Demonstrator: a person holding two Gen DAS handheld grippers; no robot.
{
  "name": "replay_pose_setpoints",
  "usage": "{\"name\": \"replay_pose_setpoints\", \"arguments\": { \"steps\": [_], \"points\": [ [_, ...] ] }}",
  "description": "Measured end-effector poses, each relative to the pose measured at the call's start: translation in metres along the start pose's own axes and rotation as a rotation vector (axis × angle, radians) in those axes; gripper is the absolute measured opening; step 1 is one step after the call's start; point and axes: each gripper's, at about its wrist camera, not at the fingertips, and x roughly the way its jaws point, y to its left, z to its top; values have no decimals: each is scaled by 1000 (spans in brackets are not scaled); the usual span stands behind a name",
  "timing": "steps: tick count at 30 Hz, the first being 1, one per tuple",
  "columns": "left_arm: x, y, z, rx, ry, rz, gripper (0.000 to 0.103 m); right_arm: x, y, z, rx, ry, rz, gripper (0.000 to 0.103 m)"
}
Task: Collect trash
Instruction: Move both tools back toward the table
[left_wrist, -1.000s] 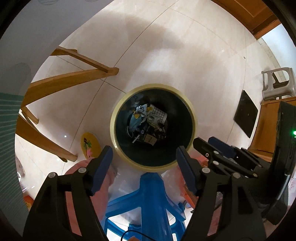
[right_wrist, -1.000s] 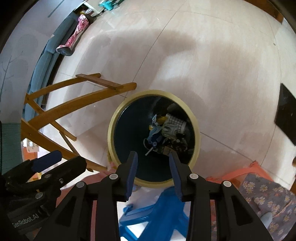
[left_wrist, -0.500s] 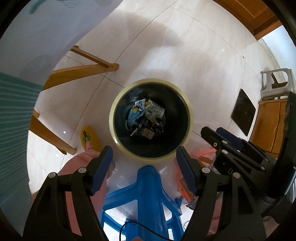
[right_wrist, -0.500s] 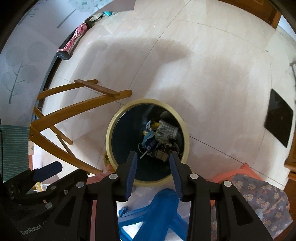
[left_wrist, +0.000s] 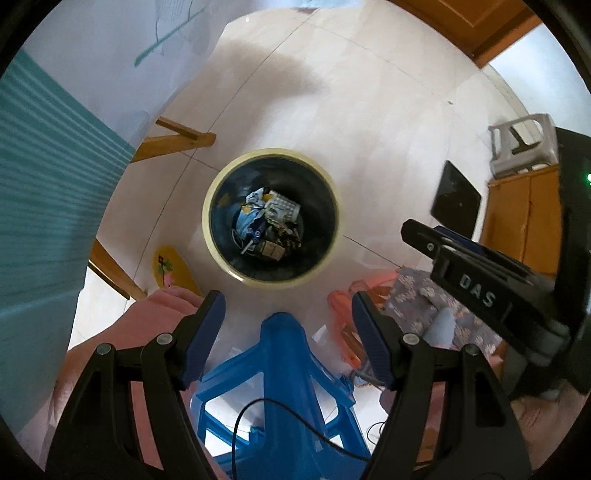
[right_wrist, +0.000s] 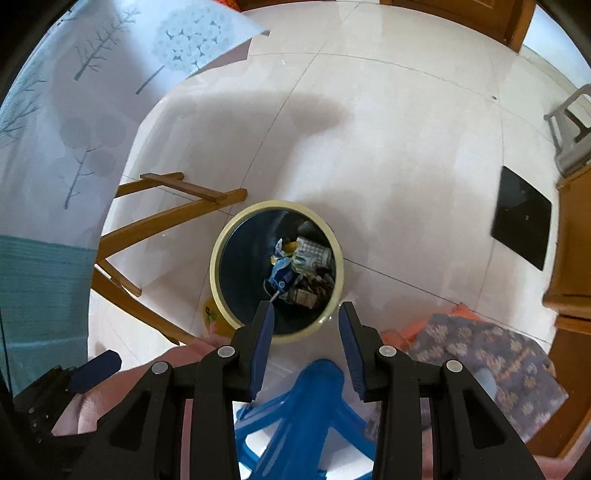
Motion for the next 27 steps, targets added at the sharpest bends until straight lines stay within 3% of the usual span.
{"name": "replay_pose_setpoints", "arguments": {
  "steps": [5,12,21,27],
  "points": [
    [-47,-14,-21,92,-42,-2,68,-49,11,-10,11,-52,44,37],
    [-141,-9,-43,169,-186,3,68,-118,48,-25,-26,-154,121,37],
    [-238,53,-58,80,-337,-6,68,-202,107,-33,-139,-253,158,37],
    [-287,107,-65,4,-439,50,68,-243,175,-16,-269,-298,193,37]
  ]
}}
